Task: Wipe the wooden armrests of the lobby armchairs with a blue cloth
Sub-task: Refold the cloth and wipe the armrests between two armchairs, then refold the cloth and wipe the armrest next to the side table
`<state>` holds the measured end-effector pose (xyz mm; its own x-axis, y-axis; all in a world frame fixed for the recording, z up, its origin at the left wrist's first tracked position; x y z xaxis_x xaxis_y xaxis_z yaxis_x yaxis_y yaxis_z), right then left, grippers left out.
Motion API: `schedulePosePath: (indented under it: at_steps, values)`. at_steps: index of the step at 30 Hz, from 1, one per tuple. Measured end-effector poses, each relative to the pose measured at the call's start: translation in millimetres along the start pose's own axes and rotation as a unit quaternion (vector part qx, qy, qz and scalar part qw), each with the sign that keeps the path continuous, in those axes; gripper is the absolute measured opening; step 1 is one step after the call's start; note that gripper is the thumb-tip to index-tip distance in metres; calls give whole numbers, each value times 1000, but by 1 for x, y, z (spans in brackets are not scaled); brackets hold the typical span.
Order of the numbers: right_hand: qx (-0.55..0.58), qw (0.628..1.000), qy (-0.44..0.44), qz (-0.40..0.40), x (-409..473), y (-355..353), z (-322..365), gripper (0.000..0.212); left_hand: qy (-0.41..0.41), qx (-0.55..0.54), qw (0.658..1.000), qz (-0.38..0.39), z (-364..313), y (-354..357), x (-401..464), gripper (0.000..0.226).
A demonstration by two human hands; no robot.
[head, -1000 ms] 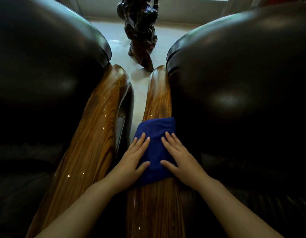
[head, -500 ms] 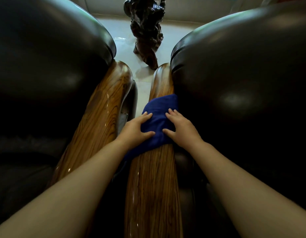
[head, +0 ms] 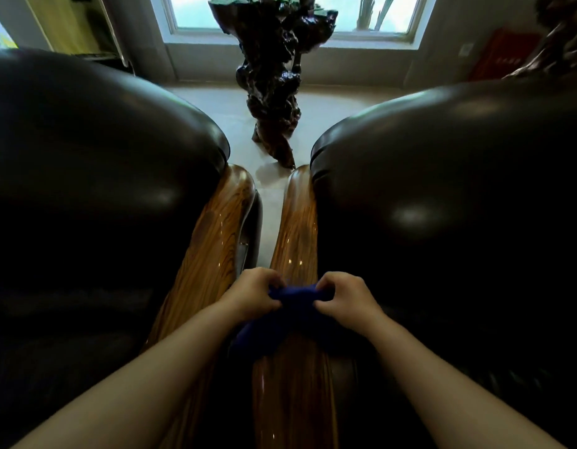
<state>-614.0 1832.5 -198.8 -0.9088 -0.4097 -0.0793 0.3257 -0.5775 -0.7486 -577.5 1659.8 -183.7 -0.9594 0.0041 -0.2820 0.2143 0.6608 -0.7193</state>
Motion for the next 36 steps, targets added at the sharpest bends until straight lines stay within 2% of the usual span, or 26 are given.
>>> schedulePosePath:
  at_steps: [5,10,16,21,28,36]
  values:
    - [38,999,6,-6,-34,-77,35,20,34,-3,999,18,-74,-46,-33,28]
    - [0,998,-11,-55,-94,-183,77,18,104,19,994,19,-175,-88,-84,27]
    - [-38,995,-2,-94,-198,-313,86,14,196,43,979,30,-310,-85,-140,30]
    - [-63,990,26,-125,-308,-411,42,16,278,102,954,46,-441,-29,-186,26]
    - [-104,977,60,-177,-476,-540,-59,15,349,103,929,66,-614,105,-250,28]
    - [-101,963,106,-227,-587,-652,-164,15,407,88,903,103,-769,219,-271,33]
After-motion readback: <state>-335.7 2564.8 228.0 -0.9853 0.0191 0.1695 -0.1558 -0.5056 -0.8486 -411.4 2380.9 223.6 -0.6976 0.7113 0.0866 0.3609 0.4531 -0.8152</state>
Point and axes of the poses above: each hand's wrist, its own x-axis towards the middle knuckle, its own y-axis out of the palm, z = x × y, the point moved 3 cm from there along x, towards the middle knuckle, and after that the axes turned 6 degrees about -z, right-handed, at the moved point
